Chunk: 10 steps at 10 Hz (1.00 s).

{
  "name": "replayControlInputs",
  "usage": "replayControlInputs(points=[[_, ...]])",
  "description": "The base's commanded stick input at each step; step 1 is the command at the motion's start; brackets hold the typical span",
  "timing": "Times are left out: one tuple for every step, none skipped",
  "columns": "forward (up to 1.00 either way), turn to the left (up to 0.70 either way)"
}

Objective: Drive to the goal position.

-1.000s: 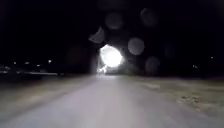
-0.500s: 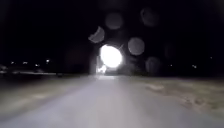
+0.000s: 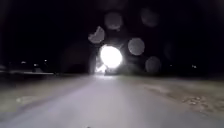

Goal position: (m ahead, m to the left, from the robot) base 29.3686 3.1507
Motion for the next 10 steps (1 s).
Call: replayControlInputs(points=[[1.00,0.00],[1.00,0.00],[1.00,0.00],[1.00,0.00],[1.00,0.00],[1.00,0.00],[1.00,0.00],[1.00,0.00],[1.00,0.00],[1.00,0.00]])
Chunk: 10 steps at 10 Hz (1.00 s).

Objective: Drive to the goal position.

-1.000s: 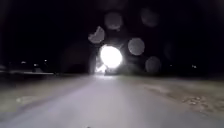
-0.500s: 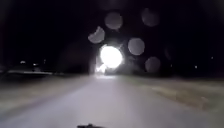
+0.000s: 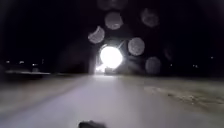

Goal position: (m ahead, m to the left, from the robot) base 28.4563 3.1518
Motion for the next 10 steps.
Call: replayControlInputs(points=[[1.00,0.00],[1.00,0.00],[1.00,0.00],[1.00,0.00],[1.00,0.00],[1.00,0.00],[1.00,0.00],[1.00,0.00],[1.00,0.00],[1.00,0.00]])
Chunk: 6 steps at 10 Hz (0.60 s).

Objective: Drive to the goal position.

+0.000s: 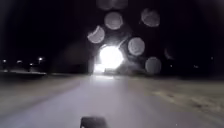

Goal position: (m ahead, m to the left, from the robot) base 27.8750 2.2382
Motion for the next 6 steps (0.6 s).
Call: replayControlInputs(points=[[1.00,0.00],[1.00,0.00],[1.00,0.00],[1.00,0.00],[1.00,0.00],[1.00,0.00]])
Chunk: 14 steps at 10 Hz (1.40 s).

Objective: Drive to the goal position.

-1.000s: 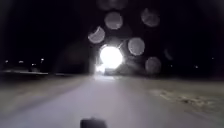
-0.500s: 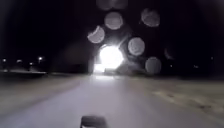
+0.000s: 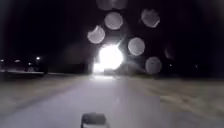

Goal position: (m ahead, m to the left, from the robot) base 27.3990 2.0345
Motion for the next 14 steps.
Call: replayControlInputs(points=[[1.00,0.00],[1.00,0.00],[1.00,0.00],[1.00,0.00],[1.00,0.00],[1.00,0.00],[1.00,0.00],[1.00,0.00],[1.00,0.00],[1.00,0.00],[1.00,0.03],[1.00,0.24],[1.00,0.40],[1.00,0.31]])
